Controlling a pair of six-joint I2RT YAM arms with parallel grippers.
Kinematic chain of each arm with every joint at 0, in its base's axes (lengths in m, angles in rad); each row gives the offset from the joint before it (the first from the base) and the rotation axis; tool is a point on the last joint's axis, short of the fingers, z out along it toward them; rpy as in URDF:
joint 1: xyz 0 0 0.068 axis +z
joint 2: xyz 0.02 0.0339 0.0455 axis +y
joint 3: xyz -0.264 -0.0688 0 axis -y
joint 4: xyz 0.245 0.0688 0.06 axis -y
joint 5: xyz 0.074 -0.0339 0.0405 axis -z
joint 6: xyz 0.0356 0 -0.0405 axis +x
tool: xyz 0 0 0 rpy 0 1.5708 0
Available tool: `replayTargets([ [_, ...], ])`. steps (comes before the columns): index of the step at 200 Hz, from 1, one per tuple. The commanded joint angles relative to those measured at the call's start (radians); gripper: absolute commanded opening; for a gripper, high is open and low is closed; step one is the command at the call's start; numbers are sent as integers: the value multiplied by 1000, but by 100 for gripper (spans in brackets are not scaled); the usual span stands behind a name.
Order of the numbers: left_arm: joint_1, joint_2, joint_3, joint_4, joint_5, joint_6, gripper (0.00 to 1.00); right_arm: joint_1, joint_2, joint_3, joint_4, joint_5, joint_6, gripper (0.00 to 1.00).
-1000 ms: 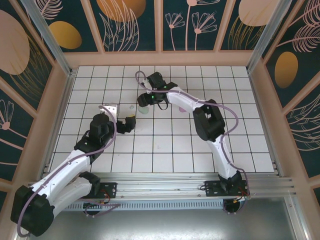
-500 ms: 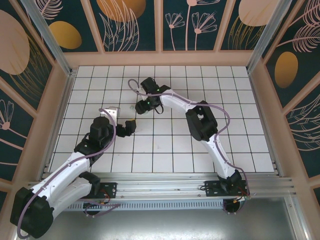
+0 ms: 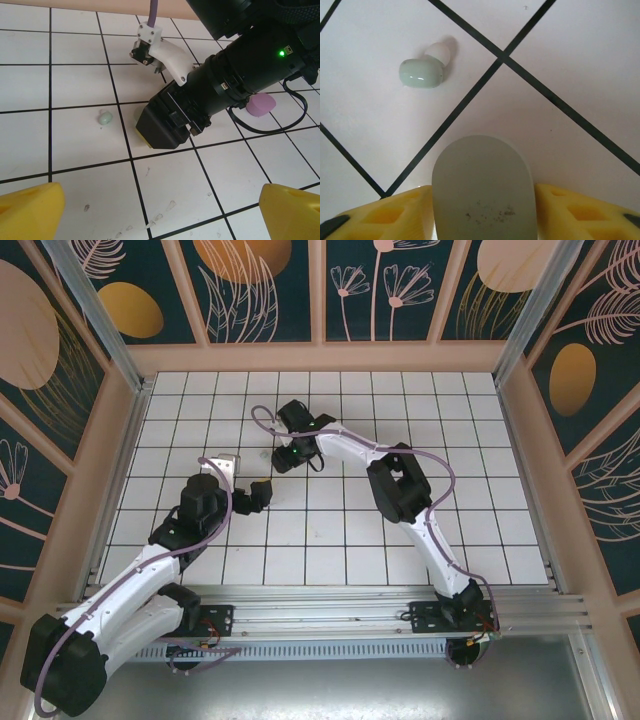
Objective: Insert wireless bluetooth earbuds into charging case
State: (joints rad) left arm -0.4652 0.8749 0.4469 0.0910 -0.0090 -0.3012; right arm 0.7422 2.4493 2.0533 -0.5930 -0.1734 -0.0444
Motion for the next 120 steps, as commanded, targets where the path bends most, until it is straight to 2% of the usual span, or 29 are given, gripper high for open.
replayTargets([
  [1,5,1,4,-14,-12,8,99,9,-6,-29,-23,27,-38,45],
  [39,5,-1,12,-4,7,40,99,3,-101,-152,56,15,-70,29],
  [120,6,-43,15,55,169,197,98,-48,-329,-368,96,-150,-134,25],
])
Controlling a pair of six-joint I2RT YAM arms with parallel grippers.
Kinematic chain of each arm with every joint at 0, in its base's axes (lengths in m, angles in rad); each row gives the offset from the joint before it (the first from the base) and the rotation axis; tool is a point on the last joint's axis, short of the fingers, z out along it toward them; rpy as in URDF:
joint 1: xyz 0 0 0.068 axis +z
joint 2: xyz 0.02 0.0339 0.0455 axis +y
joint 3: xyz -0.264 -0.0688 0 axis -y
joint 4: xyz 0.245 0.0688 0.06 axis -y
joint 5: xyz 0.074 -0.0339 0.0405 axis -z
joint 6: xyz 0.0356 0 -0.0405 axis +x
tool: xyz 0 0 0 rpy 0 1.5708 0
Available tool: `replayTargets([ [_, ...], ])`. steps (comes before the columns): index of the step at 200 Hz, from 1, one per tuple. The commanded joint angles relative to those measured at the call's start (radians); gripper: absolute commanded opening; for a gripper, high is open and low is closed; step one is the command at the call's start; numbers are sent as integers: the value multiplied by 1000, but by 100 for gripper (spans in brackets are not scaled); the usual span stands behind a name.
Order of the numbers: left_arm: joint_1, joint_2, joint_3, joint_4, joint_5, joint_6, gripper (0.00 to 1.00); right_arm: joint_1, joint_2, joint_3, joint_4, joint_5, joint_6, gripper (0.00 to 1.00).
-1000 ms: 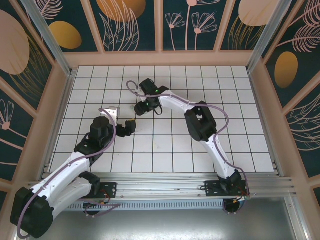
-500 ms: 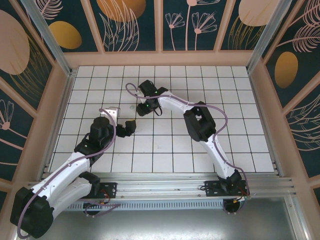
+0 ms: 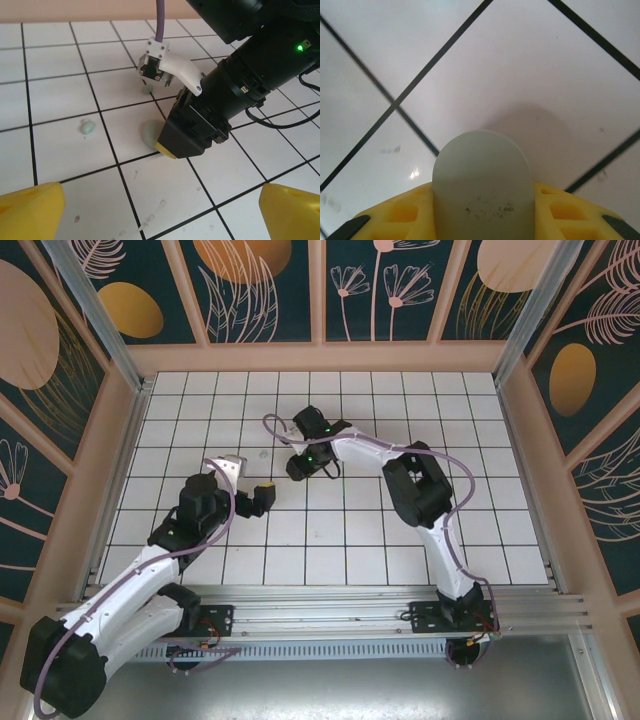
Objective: Insert wireless bluetooth earbuds into charging case
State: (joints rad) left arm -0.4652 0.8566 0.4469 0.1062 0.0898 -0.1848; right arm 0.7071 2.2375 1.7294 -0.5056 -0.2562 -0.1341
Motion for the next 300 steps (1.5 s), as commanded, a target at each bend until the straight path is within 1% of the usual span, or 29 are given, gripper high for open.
replayTargets([
  [1,5,-25,15,40,71,84,98,-14,-120,-48,9,-68,-45,24],
  [57,5,-2,46,69,210,206,96,-47,-255,-111,-61,-133,-124,22],
  [83,5,7,58,93,220,256,96,-69,-296,-122,-108,-189,-157,23],
  [121,13,1,47,154,246,313,98,-78,-383,-171,-156,-232,-219,24],
  [135,28,2,43,184,309,324,98,-79,-426,-199,-172,-260,-255,26],
  [167,43,38,50,249,543,387,97,-77,-503,-237,-229,-326,-365,30],
  [191,43,106,104,191,659,470,93,-64,-586,-288,-222,-356,-443,30],
  [209,43,146,150,136,720,527,92,-54,-652,-329,-208,-381,-502,28],
  [225,42,169,172,139,772,549,92,-41,-700,-349,-212,-385,-545,28],
  [239,43,195,193,135,794,562,91,-30,-728,-348,-230,-380,-572,28],
  [262,43,246,237,91,826,583,90,-1,-761,-340,-251,-353,-601,28],
  [288,43,285,255,116,890,578,87,23,-784,-335,-265,-354,-626,28],
  [300,43,304,279,92,913,588,84,36,-782,-324,-280,-347,-637,28],
])
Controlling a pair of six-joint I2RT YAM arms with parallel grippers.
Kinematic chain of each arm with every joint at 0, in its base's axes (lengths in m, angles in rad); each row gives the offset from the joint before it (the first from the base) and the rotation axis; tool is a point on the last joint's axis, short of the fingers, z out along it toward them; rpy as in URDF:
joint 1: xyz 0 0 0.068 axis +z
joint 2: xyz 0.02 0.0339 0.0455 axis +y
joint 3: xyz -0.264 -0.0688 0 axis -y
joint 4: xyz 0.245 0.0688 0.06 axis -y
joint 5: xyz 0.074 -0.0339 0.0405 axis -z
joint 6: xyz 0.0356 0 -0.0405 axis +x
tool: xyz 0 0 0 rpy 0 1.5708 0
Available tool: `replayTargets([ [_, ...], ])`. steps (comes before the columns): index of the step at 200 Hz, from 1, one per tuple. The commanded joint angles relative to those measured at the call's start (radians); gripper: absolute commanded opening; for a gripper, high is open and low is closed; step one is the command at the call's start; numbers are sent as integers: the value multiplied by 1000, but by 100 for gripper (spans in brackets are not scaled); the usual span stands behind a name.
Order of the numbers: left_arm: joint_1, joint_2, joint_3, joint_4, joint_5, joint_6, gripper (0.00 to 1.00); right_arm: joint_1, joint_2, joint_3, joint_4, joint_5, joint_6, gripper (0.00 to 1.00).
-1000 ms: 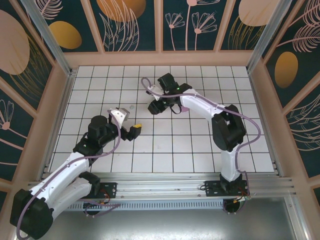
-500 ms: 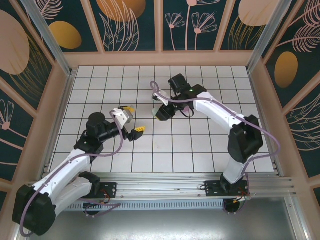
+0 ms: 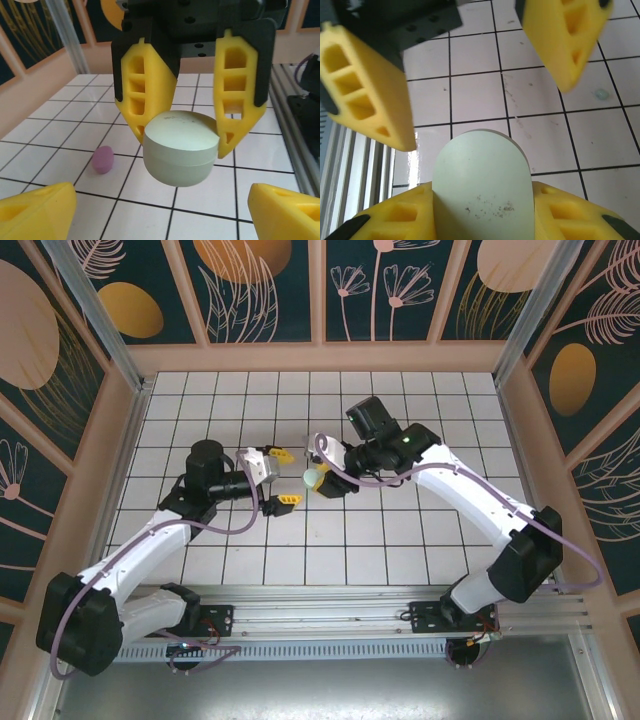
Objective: Insert wireless bluetooth earbuds into charging case
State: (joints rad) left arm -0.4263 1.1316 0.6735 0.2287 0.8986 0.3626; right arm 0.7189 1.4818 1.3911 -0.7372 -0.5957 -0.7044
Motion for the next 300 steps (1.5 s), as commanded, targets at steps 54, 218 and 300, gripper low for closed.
replayTargets([
  [54,4,77,103,-103,157,70,73,39,-17,43,-68,3,-88,28],
  [218,-26,94,111,-101,198,65,54,56,13,75,-68,-7,-78,28],
  [300,-29,100,133,-137,197,79,31,54,3,79,-36,-24,-62,34],
])
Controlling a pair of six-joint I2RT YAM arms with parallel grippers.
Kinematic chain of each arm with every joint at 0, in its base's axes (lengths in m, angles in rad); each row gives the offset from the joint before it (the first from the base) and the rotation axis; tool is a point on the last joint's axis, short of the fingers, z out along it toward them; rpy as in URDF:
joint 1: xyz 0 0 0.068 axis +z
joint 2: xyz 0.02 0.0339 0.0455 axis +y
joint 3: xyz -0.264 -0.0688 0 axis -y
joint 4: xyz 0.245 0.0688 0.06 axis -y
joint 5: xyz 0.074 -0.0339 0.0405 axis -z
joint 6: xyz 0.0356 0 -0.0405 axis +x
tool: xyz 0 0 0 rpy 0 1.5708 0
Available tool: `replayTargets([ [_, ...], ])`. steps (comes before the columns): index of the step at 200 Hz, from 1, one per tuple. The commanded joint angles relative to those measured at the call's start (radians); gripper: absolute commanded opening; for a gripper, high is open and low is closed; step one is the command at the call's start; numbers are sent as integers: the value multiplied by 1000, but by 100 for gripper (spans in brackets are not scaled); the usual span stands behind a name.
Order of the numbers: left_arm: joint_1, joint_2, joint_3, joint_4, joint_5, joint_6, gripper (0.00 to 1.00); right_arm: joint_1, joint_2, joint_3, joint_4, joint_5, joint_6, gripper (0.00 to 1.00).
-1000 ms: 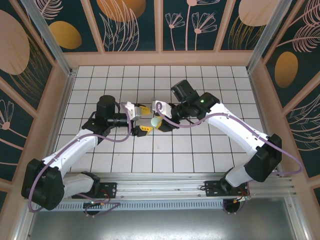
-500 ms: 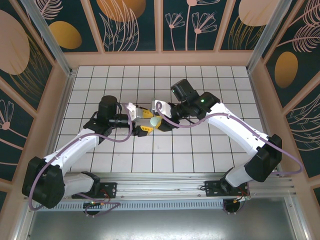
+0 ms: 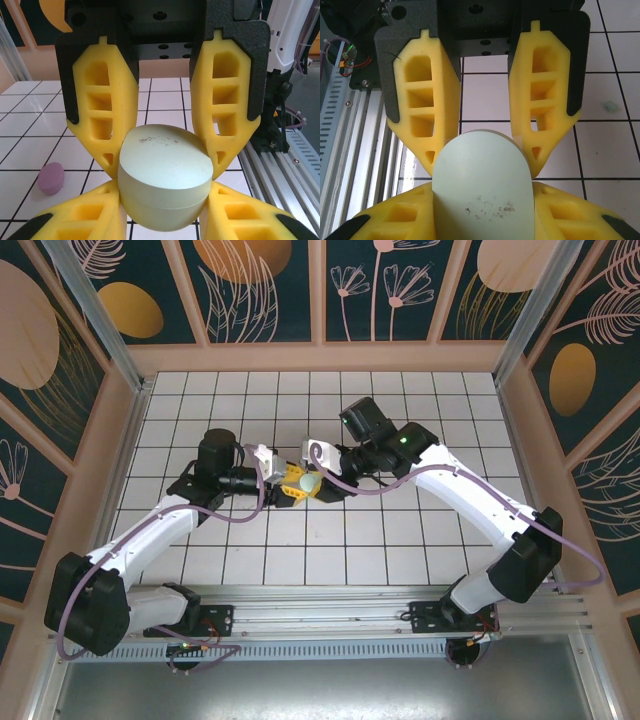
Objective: Insert wireless bluetooth earbuds into charging case
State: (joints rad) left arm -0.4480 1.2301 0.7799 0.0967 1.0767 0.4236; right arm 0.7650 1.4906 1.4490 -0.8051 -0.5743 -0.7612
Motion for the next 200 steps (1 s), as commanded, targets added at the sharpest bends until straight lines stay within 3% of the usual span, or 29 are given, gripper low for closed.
replayTargets([
  [1,-7,1,26,-5,19,18,31,9,-6,21,33,-45,-5,34],
  [34,-7,-19,6,24,-10,-2,17,-5,-42,-5,89,-41,27,48],
  [64,-6,-38,1,39,-50,-45,14,-38,-103,-51,148,-105,72,63],
  [90,-6,-66,-25,99,-95,-128,12,-118,-208,-169,304,-246,154,67],
  [149,-6,-118,-118,380,-113,-422,10,-68,-313,-353,513,-77,254,70],
  [200,-6,-128,-134,411,-109,-463,9,-38,-280,-344,562,-38,273,71],
])
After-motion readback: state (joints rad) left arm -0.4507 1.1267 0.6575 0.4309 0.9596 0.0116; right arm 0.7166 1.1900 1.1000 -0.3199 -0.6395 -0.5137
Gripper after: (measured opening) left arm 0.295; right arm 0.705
